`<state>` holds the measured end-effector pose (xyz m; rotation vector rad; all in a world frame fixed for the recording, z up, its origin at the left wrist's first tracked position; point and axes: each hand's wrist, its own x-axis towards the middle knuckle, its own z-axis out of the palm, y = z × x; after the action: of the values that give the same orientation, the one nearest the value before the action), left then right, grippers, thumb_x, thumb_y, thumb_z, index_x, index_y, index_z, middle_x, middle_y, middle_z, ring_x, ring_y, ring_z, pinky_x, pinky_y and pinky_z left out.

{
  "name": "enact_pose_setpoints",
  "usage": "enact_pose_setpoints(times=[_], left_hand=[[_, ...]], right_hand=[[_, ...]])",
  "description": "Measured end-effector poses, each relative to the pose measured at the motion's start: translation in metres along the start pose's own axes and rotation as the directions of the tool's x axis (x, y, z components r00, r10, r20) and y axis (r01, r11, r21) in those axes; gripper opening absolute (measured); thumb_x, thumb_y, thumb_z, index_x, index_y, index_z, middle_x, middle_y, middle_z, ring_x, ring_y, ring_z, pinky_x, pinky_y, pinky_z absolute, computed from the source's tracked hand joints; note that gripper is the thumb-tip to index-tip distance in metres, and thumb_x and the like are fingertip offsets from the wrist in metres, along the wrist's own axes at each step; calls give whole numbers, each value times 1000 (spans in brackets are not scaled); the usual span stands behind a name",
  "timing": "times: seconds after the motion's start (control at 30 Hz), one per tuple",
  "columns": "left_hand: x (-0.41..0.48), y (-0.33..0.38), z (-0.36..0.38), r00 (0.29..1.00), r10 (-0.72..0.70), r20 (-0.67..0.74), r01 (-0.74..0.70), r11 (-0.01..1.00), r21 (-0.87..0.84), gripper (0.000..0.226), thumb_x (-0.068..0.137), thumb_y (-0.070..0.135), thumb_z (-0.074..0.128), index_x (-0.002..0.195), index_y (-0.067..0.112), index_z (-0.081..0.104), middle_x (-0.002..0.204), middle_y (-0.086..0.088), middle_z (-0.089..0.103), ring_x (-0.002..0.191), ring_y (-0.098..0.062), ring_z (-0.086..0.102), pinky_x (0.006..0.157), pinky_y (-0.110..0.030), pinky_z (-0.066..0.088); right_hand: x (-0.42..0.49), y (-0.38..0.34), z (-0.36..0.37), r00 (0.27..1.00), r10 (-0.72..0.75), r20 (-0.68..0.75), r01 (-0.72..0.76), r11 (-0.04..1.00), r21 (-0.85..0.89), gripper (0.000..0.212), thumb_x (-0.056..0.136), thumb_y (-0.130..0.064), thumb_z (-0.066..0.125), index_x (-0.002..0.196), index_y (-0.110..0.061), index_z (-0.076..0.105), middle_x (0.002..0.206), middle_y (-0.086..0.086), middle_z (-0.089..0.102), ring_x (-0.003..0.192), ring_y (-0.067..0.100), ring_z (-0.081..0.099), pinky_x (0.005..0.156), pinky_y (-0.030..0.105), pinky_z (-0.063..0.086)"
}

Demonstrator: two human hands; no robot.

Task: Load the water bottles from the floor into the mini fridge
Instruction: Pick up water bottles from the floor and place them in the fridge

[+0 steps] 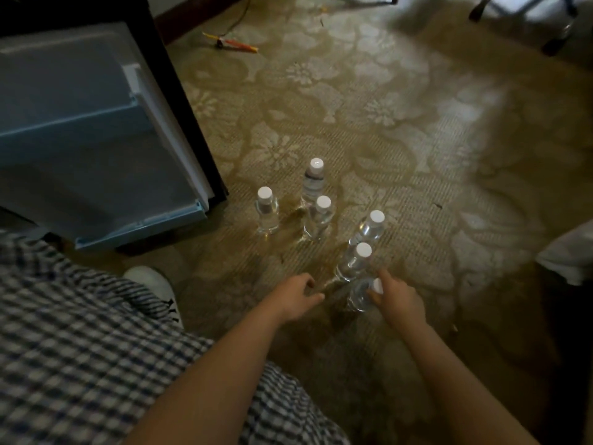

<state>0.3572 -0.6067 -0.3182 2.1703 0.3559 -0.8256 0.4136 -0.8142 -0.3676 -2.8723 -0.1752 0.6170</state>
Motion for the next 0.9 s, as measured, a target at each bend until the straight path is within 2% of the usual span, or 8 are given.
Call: enact_pose_setpoints(times=[0.17,0.23,0.4,0.47,0.57,0.67,0.77,0.9], left_hand=[[-7,-4,-2,1000,2,10,-2,1000,-1,49,91,35,56,133,14,45,136,-8,49,119,-23,51,95,-31,42],[-11,-4,-3,1000,1,18,-1,1000,2,53,89,35,58,135,14,43,139,-8,47,121,-23,50,97,-31,42],[-25,1,-12,999,31,32,-31,999,8,69,84,33,65,143,14,34,146,-8,40,128,-23,45,102,-29,39],[-33,4,-20,997,78,-2,-78,997,-18,79,82,29,68,146,16,25,151,-6,33,135,-22,38,106,-28,34],[-44,9,-39,972,170,-163,-191,974,-122,97,75,27,76,149,22,13,154,0,27,140,-18,28,112,-30,28],[-60,15,-67,924,282,-257,-350,894,-281,91,69,20,80,143,24,27,133,15,46,124,-5,45,96,-10,39],[-82,17,-101,876,353,-328,-448,846,-289,73,67,17,82,128,30,45,115,17,58,106,3,58,82,-11,50],[-120,14,-152,773,335,-539,-492,853,-175,59,63,25,84,114,32,54,100,17,63,92,6,60,69,-7,50]], right_hand=[[-5,-9,-5,999,-42,-33,44,994,96,33,88,-40,57,110,-16,55,104,6,67,95,26,64,79,42,54],[-9,-17,-12,995,-73,-70,85,981,175,30,85,-40,61,104,-17,58,97,4,68,89,24,65,76,39,53],[-18,-43,-44,961,-263,-87,277,914,297,24,79,-38,69,91,-19,61,82,-1,67,73,15,61,64,35,50],[-23,-59,-63,938,-330,-102,345,876,337,20,78,-35,70,87,-20,61,77,-6,64,70,9,59,60,28,48],[-35,-91,-100,891,-414,-185,451,773,446,18,78,-26,73,72,-28,56,64,-10,56,59,-1,54,53,12,39],[-42,-126,-134,842,-448,-301,537,639,551,19,78,-17,74,68,-21,58,58,-10,51,53,-3,49,49,8,37],[-46,-165,-162,777,-509,-370,624,548,557,14,79,-19,73,76,-8,64,63,-1,54,54,3,45,52,14,35],[-61,-221,-198,669,-593,-449,730,407,550,10,79,-23,70,80,-28,62,71,-2,62,61,10,54,58,21,46]])
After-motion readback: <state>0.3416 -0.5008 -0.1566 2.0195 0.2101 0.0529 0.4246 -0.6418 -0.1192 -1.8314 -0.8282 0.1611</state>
